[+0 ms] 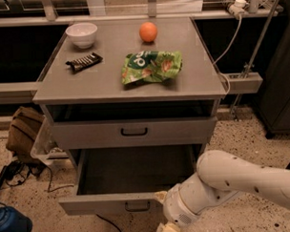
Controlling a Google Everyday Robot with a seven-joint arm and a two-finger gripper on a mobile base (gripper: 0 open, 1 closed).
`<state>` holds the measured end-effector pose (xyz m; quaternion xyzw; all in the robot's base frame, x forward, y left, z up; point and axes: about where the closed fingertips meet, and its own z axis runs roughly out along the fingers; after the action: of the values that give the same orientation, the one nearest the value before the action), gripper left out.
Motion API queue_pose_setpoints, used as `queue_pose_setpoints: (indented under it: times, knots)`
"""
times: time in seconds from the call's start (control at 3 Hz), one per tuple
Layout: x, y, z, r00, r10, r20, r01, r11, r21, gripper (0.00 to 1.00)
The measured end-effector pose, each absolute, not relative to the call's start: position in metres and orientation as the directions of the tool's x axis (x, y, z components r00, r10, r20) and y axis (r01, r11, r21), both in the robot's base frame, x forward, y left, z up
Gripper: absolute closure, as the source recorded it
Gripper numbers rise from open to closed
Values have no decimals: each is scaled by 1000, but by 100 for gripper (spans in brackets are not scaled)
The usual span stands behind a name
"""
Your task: Close middle drawer
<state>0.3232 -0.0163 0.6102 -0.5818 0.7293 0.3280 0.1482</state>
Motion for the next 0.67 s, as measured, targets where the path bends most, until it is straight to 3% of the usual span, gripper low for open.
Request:
queue_pose_setpoints:
  times: [0.67]
  knots:
    - [319, -14, 595, -306, -737, -602, -931, 101, 350, 0]
